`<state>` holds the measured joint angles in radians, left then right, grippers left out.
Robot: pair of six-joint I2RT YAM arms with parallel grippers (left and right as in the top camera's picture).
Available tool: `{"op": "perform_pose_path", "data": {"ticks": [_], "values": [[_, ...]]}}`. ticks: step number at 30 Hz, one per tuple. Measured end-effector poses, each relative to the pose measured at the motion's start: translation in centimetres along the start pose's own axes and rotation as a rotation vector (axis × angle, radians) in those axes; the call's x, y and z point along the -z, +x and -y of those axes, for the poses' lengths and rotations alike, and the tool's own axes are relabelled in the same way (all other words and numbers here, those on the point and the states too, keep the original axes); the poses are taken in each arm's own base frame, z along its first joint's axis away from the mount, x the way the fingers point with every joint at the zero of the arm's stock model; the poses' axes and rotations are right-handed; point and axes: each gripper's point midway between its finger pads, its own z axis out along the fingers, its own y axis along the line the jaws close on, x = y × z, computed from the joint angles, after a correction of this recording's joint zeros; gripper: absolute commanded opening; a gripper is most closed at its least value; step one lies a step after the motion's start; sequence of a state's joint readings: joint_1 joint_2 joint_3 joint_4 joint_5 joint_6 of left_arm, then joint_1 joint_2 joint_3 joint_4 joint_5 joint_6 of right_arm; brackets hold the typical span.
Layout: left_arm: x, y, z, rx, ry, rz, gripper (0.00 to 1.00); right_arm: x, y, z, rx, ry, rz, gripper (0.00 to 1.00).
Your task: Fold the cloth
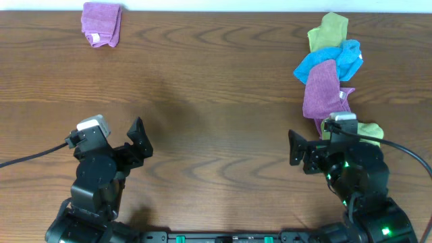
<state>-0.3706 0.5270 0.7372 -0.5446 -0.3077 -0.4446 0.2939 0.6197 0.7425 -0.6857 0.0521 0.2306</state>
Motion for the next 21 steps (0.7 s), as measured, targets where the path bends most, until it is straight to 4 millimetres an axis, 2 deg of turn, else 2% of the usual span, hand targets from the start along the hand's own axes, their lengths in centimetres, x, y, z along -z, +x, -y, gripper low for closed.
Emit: {"op": "perform_pose_path", "data": {"ticks": [9, 16, 19, 21], "values": [[0.5, 4.1, -2.7, -0.076, -0.104, -0.167, 0.96, 0.3, 3.5, 0.8, 0.008, 0.034, -0.144, 0.99], [1.9, 7.9, -5.6, -0.153, -0.206, -0.336, 0.95, 0.7, 5.6, 1.3, 0.012, 0.054, -0.23, 0.99], [1.5, 6.7, -5.2, -0.137, -0.202, -0.282, 0.95, 0.7, 5.8, 1.4, 0.013, 0.056, -0.24, 0.99], [0.6, 4.5, -4.9, -0.091, -0.189, -0.171, 0.95, 0.8, 5.9, 1.4, 0.013, 0.056, -0.242, 0.99]]}}
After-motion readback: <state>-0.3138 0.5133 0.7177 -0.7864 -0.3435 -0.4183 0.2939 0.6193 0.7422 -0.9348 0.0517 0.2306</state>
